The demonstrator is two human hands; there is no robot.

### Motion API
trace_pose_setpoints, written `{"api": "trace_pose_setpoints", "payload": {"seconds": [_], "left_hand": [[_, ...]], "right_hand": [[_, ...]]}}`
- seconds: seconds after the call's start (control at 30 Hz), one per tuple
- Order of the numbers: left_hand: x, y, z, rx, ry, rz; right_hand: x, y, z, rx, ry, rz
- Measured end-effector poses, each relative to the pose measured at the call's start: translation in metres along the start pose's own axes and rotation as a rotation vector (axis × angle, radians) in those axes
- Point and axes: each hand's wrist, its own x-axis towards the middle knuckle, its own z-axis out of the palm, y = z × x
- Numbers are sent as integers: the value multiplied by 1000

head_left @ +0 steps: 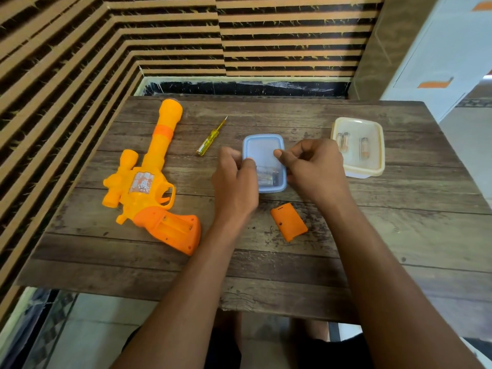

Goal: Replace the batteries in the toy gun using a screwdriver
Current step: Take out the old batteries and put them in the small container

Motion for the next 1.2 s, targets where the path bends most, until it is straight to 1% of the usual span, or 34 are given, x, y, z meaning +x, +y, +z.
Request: {"api": "trace_pose_setpoints", "payload": {"seconds": [0.1, 0.2, 0.33, 0.4, 0.5, 0.57, 0.63, 0.8, 0.93, 1.03, 1.13, 1.17, 1.2], "left_hand": [[-2, 4, -2, -65, 25, -2], [0, 4, -4, -74, 57, -2], [-3, 6, -4, -23, 56, 132], [-9, 10, -1, 29, 31, 211], [-15, 12, 4, 70, 21, 316], [-15, 12, 6, 71, 24, 364], [-16, 13, 8, 77, 17, 387], [-16, 14, 8, 100, 32, 355], [-14, 11, 5, 119, 45, 320], [-9, 7, 2, 135, 70, 236], [-3, 3, -1, 117, 114, 155], [-2, 2, -2, 102, 115, 136], [-3, 3, -2, 86, 110, 127]], "right_hand": [[-1, -4, 2, 60, -61, -23], [-5, -8, 4, 53, -96, -85], [-13, -15, 9, 37, -99, -117], [-19, -20, 11, 15, -71, -120], [-25, -24, 14, 40, 21, -102], [-25, -25, 13, 38, 70, -69], [-23, -26, 12, 28, 71, -50], [-22, -32, 11, 4, 69, -31], [-24, -31, 15, 36, 62, -13], [-21, -27, 9, 91, -81, 19], [-21, -27, 0, 222, -259, 143], [-21, -25, -1, 225, -264, 174], [-21, -24, 0, 225, -231, 198]]}}
